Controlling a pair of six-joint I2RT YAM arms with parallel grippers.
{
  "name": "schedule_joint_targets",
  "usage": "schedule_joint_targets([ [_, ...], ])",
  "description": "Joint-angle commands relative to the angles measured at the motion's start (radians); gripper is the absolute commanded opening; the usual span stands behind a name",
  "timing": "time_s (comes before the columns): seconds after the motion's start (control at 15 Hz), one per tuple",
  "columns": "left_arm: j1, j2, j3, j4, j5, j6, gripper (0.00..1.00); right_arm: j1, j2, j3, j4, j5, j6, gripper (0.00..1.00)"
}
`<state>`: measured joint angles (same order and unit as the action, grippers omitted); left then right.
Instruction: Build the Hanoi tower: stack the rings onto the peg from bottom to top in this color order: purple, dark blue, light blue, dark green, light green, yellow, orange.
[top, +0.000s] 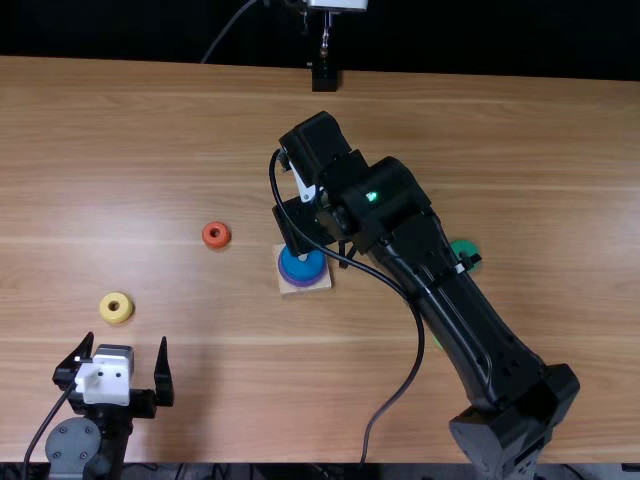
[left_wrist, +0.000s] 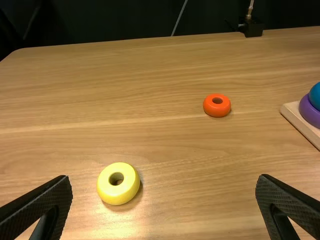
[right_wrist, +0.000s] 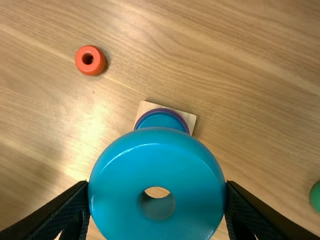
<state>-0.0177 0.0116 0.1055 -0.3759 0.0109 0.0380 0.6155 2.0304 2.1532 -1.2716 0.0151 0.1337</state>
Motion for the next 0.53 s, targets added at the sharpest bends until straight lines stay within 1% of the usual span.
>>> schedule_joint_targets([
  [0.0, 0.010, -0.012, -0.105, -0.066, 0.009, 0.001, 1.00, 0.010, 0.014, 0.016, 0.002, -0.004, 0.004, 0.00],
  [0.47, 0.010, -0.012, -0.105, -0.066, 0.008, 0.001, 1.00, 0.012, 0.044, 0.016, 0.002, -0.004, 0.004, 0.00],
])
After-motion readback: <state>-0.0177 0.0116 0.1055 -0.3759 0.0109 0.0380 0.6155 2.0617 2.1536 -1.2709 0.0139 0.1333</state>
